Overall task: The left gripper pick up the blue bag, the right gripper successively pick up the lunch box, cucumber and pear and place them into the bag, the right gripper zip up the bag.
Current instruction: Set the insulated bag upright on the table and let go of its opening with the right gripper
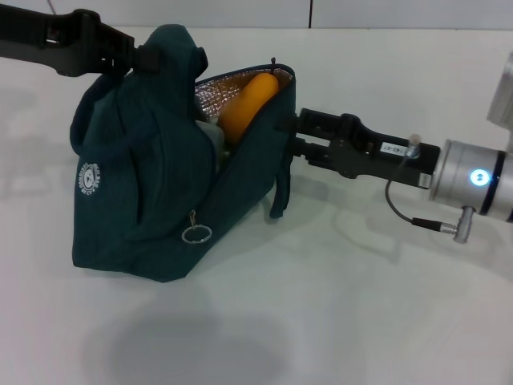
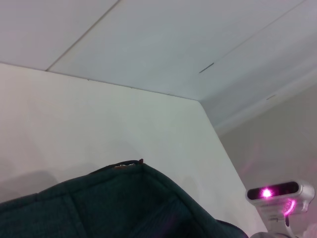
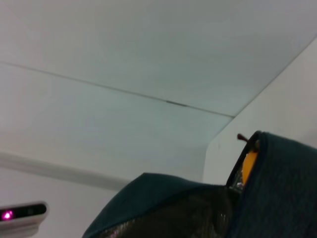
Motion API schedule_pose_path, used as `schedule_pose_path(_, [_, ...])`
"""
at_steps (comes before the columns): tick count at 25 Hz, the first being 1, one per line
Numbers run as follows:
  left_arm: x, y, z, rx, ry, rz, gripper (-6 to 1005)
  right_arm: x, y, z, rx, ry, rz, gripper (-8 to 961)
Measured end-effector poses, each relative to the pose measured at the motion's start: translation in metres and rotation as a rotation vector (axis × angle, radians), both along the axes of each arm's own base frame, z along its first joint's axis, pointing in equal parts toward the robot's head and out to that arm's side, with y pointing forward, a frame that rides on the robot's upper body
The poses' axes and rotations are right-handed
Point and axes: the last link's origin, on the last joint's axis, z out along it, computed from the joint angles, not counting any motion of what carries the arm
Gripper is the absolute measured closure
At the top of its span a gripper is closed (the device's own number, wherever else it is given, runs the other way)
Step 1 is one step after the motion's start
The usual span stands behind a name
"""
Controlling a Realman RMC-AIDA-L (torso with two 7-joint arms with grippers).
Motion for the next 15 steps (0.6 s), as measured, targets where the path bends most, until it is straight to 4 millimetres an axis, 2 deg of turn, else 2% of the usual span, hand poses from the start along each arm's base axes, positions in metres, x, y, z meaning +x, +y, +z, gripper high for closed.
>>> schedule_pose_path(8, [0.001, 0.0, -0.002, -0.002, -0.003, -0.001, 956, -0.012, 0.005, -0.012, -0.053, -0.059, 0.015, 186])
schedule_pose_path(13, [0.0, 0.0, -0.004, -0.005, -0.005, -0.004, 956, -0.011, 0.007, -0.013, -0.046, -0.077, 0.005, 84])
schedule_pose_path(15, [0.0, -0.001, -0.006, -0.012, -0.011, -0.003, 956, -0.01, 0.007, -0.013, -0.046, -0.08, 0.004, 94])
